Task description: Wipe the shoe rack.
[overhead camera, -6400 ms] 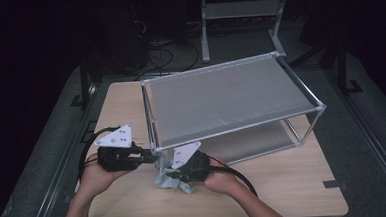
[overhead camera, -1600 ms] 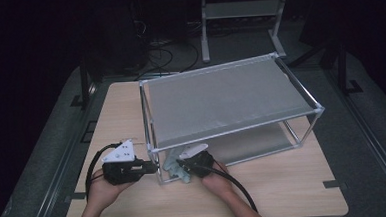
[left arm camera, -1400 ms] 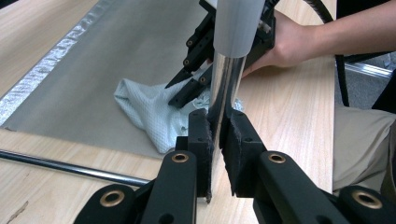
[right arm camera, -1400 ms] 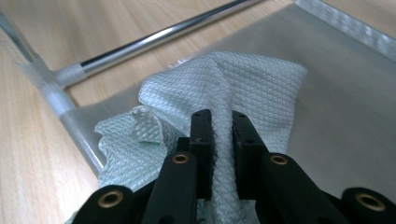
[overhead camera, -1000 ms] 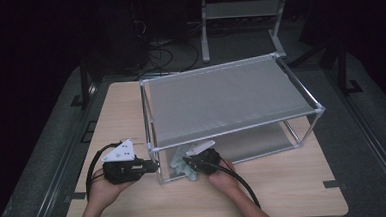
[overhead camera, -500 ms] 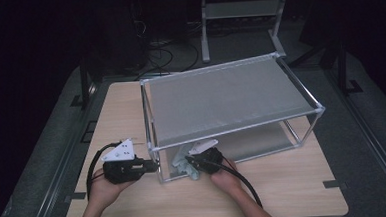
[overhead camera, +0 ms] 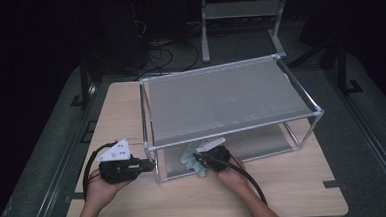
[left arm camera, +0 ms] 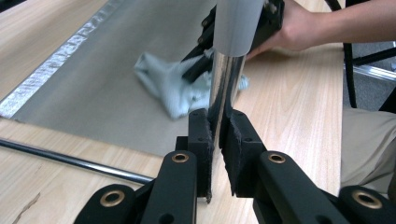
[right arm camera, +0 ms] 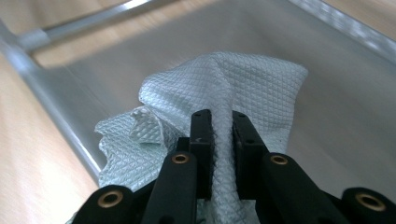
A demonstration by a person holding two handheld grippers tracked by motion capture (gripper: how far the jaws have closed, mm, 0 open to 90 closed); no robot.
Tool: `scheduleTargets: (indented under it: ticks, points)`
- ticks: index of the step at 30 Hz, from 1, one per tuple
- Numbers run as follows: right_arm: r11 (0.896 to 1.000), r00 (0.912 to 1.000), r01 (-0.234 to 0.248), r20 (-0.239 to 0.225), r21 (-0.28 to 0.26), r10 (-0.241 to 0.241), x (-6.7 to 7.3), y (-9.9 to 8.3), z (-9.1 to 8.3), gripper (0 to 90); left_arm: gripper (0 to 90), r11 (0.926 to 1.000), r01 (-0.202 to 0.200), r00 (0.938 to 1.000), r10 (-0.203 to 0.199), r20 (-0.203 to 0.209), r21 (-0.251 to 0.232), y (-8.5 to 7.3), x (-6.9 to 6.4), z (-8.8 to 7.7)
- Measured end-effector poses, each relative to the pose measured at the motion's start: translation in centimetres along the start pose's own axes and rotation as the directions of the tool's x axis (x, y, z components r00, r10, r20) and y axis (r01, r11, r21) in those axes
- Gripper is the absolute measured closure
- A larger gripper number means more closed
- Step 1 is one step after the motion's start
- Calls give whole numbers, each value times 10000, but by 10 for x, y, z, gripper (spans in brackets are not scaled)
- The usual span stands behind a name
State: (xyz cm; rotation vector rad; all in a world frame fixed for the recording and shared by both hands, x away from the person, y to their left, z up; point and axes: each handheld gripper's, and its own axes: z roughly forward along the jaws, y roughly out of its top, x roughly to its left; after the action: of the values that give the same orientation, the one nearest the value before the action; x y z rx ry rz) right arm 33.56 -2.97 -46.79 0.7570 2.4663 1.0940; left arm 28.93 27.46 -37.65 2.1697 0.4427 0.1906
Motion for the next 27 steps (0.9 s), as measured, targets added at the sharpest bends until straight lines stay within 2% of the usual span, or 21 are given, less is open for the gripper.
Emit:
scheduleTargets:
  ticks: [2, 4, 6, 7, 10, 13, 16, 17, 19, 21, 23, 27]
  points:
    - [9987, 9987, -503, 21, 94, 503, -5, -4, -4, 809, 813, 10000, 16, 10000, -16, 0, -35, 0, 0, 1]
    - [9975, 9975, -710, -6, 52, 710, -4, -4, -3, 809, 813, 10000, 2, 10000, -2, 23, 1, 1, 0, 2]
    - [9991, 9993, -369, -121, -184, 367, 0, -1, 0, 809, 813, 10000, -23, 10000, 23, 33, 9, 1, -1, 2]
    - [9998, 9999, -5, -103, -203, 3, 3, 1, 3, 808, 813, 10000, 26, 10000, -26, 40, -42, 1, -1, 2]
    - [9990, 9991, 406, -100, -171, -408, 6, 3, 4, 808, 813, 10000, -18, 10000, 18, 14, -7, 0, -1, 1]
    - [10000, 10000, 71, 65, 52, -71, 0, 0, 0, 808, 813, 10000, -34, 10000, 34, -14, 21, 1, -1, 1]
    - [9976, 9977, -679, 44, 124, 679, -4, -3, -3, 808, 813, 10000, -47, 10000, 47, -23, 46, 2, -1, 2]
    - [9972, 9972, -743, 86, 105, 742, -2, -3, -3, 808, 813, 10000, -38, 10000, 38, -19, 38, 1, -1, 2]
    - [9987, 9988, -486, -83, -118, 485, 2, 0, 1, 808, 813, 10000, 36, 10000, -36, -9, -14, 1, -1, 2]
    - [9999, 10000, -6, -54, -162, 5, 8, 4, 5, 808, 813, 10000, 37, 10000, -37, -7, -16, 1, -1, 2]
    - [9995, 9998, 213, -46, -222, -214, 8, 4, 6, 806, 813, 10000, 1, 10000, -1, -22, 8, 0, -1, 1]
    - [9996, 9996, -255, 94, -119, 256, -4, -5, -4, 806, 813, 10000, 7, 10000, -7, 9, 18, 0, -1, 0]
